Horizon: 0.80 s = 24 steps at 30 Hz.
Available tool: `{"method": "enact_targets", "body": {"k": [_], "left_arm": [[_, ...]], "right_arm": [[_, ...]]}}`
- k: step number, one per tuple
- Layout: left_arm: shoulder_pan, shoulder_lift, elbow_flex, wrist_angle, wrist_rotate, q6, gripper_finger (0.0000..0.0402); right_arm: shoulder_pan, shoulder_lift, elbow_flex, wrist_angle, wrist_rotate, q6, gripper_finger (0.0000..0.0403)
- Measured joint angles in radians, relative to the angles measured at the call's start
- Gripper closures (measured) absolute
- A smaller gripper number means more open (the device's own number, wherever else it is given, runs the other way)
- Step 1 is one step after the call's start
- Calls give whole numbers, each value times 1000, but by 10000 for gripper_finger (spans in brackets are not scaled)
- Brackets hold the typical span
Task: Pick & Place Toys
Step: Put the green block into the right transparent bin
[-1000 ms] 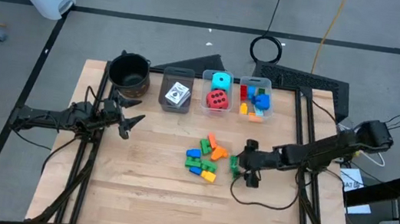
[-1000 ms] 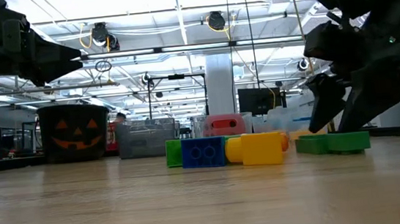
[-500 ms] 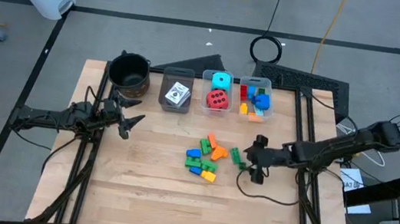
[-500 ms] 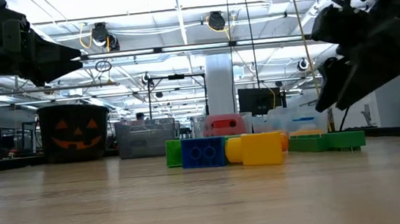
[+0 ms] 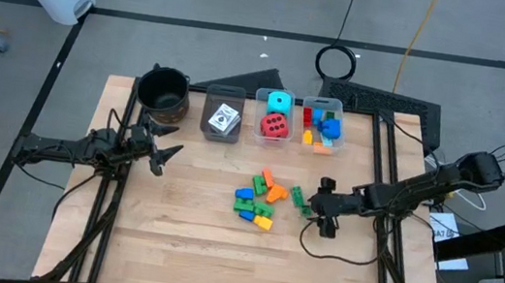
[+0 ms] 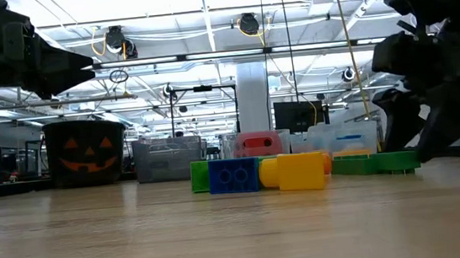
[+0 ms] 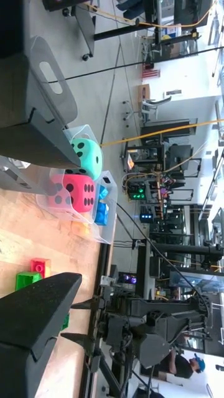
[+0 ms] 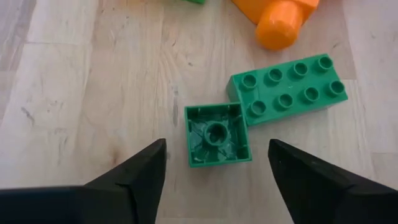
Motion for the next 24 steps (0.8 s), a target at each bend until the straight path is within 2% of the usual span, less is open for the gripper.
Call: {"method": "enact_targets", "body": {"k": [7, 24], "left_arm": [[0, 0, 0, 0, 0, 0, 110], [0, 0, 0, 0, 0, 0, 110]], "right_arm": [[0, 27, 0, 59, -23, -32, 192], [-27, 30, 0, 61, -23, -15, 296]]}}
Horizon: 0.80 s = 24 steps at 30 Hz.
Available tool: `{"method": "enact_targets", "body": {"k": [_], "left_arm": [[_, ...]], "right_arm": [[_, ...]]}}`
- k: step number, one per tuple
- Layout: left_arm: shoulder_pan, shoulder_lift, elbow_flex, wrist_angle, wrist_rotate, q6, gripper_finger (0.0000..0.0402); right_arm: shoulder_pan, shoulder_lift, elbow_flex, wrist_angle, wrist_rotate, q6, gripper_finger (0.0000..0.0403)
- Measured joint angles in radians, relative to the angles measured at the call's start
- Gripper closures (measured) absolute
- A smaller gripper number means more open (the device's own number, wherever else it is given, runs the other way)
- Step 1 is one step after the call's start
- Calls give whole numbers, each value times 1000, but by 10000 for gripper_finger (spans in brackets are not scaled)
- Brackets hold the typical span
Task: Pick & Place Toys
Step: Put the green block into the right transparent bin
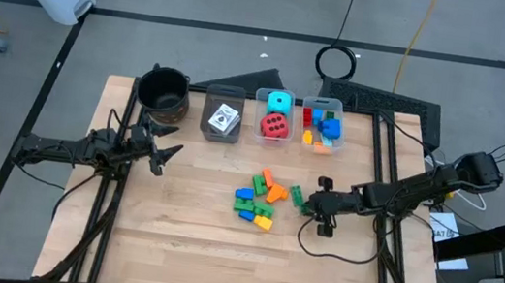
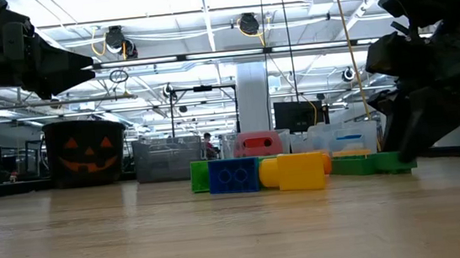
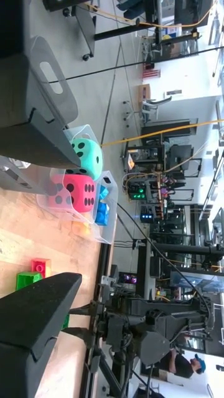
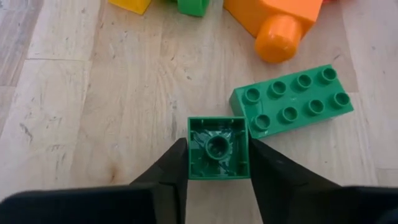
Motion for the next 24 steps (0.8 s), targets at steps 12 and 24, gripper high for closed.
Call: {"method": "enact_targets", "body": {"k": [12, 24], "left_arm": [[0, 0, 0, 0, 0, 0, 110], [0, 0, 0, 0, 0, 0, 110]], "right_arm": [[0, -99, 90, 63, 44, -130, 310], [-218, -109, 267, 304, 343, -305, 311]]}}
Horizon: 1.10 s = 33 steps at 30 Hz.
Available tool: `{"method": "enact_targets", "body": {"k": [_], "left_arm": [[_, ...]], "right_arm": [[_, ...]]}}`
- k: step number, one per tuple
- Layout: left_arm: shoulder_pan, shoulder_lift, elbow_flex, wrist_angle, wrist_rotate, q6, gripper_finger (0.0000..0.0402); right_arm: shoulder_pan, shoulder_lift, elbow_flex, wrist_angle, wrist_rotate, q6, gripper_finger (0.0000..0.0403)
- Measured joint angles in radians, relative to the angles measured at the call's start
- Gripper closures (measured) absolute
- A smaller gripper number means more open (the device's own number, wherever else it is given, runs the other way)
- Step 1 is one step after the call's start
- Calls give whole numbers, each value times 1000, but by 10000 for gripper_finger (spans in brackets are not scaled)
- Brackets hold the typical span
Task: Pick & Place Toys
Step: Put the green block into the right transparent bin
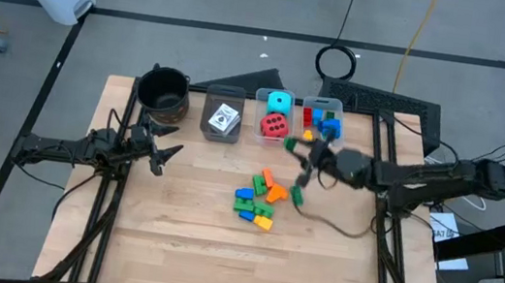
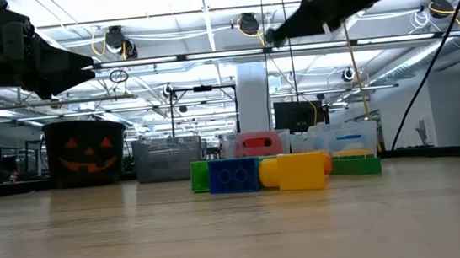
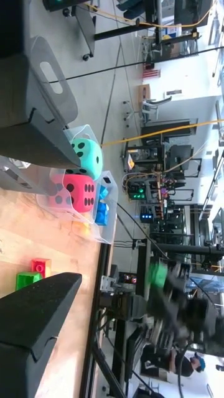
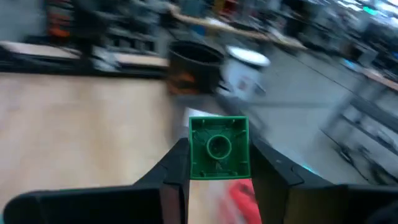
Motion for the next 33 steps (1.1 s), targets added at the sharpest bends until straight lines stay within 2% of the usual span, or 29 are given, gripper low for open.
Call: {"method": "enact_targets", "body": {"k": [4, 9, 14, 20, 27, 33], "left_arm": [[0, 0, 0, 0, 0, 0, 110], [0, 0, 0, 0, 0, 0, 110], [0, 0, 0, 0, 0, 0, 110], [0, 0, 0, -1, 0, 0, 110], [0, 0, 0, 0, 0, 0, 110], [0, 0, 0, 0, 0, 0, 110]], "right_arm": [[-184, 0, 16, -121, -26, 48, 311], [-439, 20, 16, -306, -239, 208, 311], [-587, 60, -19, -335, -388, 239, 312], [-639, 77, -66, -333, -392, 237, 311], [-640, 77, -101, -327, -391, 228, 293], [-640, 77, -137, -245, -390, 234, 274]]}}
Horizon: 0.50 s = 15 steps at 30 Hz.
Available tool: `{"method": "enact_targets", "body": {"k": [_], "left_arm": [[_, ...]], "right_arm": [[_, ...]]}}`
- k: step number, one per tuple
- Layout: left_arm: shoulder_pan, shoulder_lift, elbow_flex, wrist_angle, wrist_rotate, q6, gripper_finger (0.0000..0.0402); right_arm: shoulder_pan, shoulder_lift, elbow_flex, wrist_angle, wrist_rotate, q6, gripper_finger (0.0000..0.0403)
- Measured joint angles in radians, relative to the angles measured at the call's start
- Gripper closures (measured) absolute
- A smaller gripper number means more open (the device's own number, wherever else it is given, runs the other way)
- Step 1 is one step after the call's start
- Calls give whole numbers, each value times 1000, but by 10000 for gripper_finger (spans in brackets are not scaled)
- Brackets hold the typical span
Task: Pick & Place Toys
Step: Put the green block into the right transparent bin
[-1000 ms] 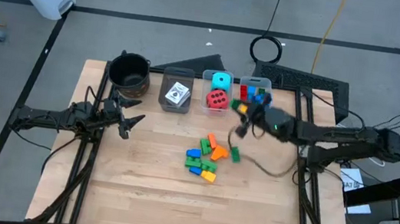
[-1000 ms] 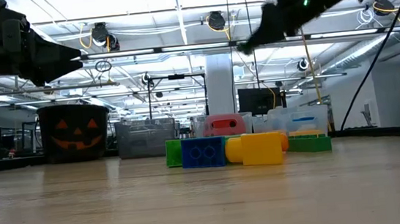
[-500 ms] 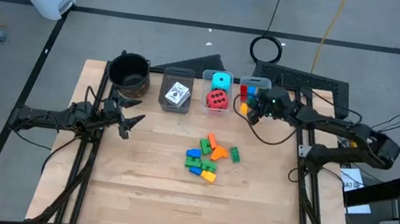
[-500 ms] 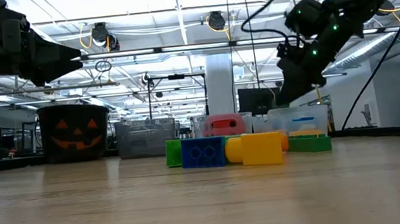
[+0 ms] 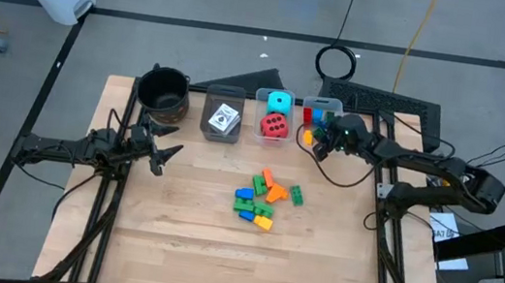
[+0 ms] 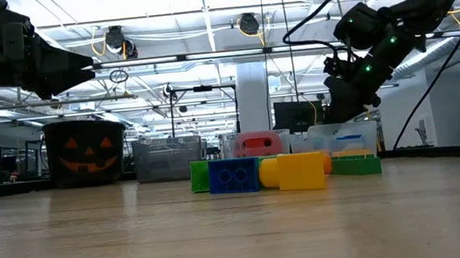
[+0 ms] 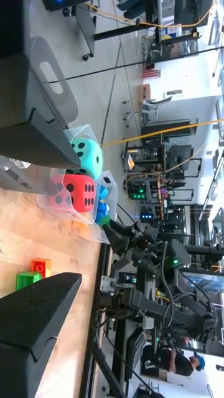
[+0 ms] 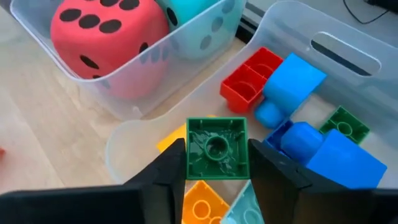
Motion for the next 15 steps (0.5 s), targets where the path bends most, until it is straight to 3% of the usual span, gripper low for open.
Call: {"method": "enact_targets", "body": {"k": [15], "left_arm": [[0, 0, 0, 0, 0, 0, 110]], "right_arm": [[33, -7, -19, 124, 0, 0, 178]]}}
